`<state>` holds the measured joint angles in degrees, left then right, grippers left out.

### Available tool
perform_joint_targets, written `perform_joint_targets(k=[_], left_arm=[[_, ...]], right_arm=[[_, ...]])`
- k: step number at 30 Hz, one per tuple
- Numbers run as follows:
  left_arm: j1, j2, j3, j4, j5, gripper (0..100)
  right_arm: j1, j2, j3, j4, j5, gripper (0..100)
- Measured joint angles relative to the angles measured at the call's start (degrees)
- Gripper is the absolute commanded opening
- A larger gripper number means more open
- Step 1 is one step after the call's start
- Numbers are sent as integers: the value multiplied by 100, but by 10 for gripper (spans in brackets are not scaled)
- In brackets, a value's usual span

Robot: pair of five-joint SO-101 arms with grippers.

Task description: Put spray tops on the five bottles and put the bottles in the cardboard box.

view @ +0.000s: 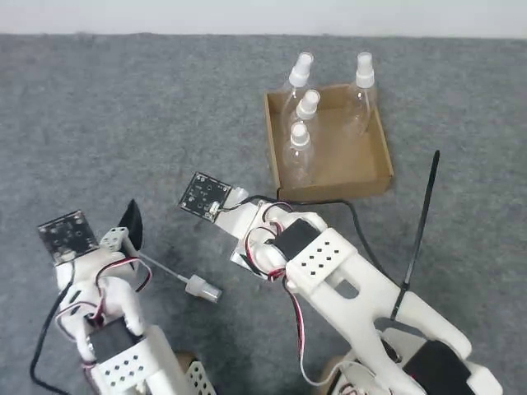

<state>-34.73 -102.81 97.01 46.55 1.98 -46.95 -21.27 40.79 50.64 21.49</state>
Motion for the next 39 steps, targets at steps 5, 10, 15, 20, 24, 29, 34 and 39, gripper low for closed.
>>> perform_joint_targets(k=[5, 10, 15, 20, 24, 29, 34, 39], left_arm=[[176, 0, 0, 88, -308, 320], [457, -9, -396, 844, -580, 319], [879, 0, -949, 1864, -1002, 319], [923, 0, -1187, 2198, -1503, 305], [1011, -9, -1398, 2347, -1653, 273], [1187, -9, -1574, 2585, -2048, 273], [1222, 0, -1653, 2620, -2356, 273], [1213, -18, -1846, 2787, -2558, 273]], right_arm=[[0, -9, 0, 0, 9, 51], [0, -396, 35, 0, -132, 51], [360, -1152, 308, 0, -369, 51], [826, -2031, 527, 0, -404, 51], [1152, -2752, 651, 0, -413, 51], [1424, -3508, 853, 0, -413, 51], [1495, -4026, 1029, 0, -413, 51], [1495, -4185, 1055, 0, -413, 51]])
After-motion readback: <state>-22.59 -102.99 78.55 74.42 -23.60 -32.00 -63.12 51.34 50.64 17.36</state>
